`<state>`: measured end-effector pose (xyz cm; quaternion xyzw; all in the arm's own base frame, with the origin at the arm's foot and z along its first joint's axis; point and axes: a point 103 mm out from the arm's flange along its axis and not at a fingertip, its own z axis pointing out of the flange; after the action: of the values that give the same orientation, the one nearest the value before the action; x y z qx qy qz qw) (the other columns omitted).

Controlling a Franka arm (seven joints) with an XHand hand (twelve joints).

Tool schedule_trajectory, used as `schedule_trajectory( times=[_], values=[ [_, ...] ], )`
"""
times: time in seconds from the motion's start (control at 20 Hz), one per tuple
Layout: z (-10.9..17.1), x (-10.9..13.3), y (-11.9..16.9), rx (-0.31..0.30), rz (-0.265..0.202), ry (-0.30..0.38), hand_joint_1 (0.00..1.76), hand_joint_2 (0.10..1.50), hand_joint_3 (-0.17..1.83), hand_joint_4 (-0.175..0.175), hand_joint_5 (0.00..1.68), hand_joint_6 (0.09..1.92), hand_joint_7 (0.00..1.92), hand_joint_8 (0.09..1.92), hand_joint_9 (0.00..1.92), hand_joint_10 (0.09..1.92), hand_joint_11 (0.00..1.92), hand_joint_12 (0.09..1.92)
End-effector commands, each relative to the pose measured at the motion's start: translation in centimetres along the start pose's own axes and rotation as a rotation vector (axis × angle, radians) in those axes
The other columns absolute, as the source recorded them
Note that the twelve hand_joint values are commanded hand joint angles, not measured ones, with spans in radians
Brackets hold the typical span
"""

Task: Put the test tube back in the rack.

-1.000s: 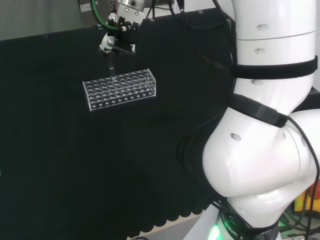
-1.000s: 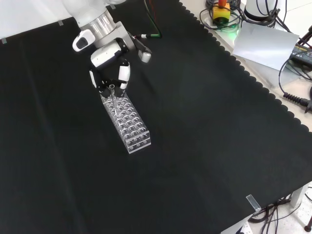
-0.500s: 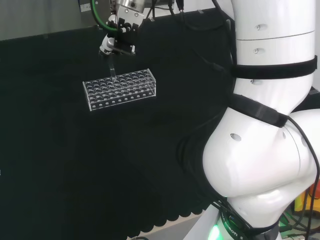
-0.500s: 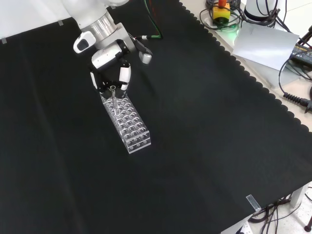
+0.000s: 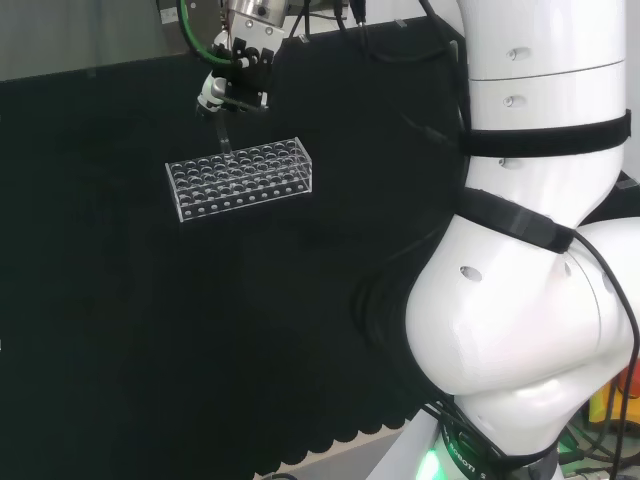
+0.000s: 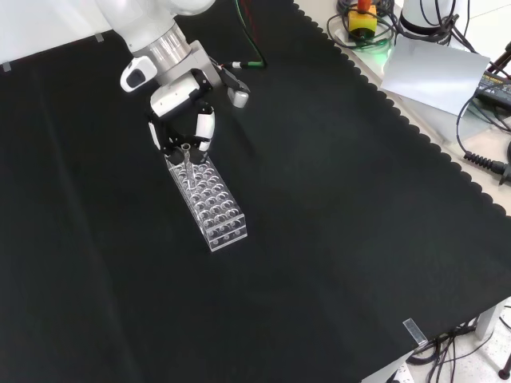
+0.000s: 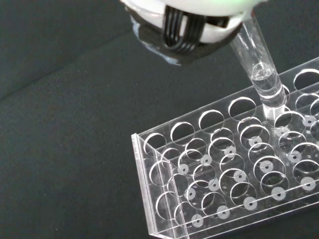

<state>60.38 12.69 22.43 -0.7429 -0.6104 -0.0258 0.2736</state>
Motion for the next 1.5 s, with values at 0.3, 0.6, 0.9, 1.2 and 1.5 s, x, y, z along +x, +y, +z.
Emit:
schedule_trajectory(
  times=[0.3, 0.6, 0.9, 1.2, 1.5],
  values=[
    [-0.6, -3.7, 1.6, 0.014, 0.02, 0.007, 1.42, 0.86, 0.23, -0.175, 1.25, 0.55, 1.64, 0.61, 1.26, 0.6, 1.08, 1.05],
    [0.2, -2.6, 2.2, -0.012, 0.054, -0.044, 1.42, 0.86, 0.23, -0.175, 1.25, 0.55, 1.64, 0.61, 1.26, 0.6, 1.08, 1.05],
    [0.0, -2.4, 2.5, -0.005, 0.037, -0.059, 1.42, 0.86, 0.23, -0.175, 1.25, 0.55, 1.64, 0.61, 1.26, 0.6, 1.08, 1.05],
    [0.1, -2.3, 2.6, -0.002, 0.043, -0.066, 1.42, 0.86, 0.23, -0.175, 1.25, 0.55, 1.64, 0.61, 1.26, 0.6, 1.08, 1.05],
    [0.4, -2.1, 2.7, 0.005, 0.045, -0.067, 1.42, 0.86, 0.23, -0.175, 1.25, 0.55, 1.64, 0.61, 1.26, 0.6, 1.08, 1.05]
  ],
)
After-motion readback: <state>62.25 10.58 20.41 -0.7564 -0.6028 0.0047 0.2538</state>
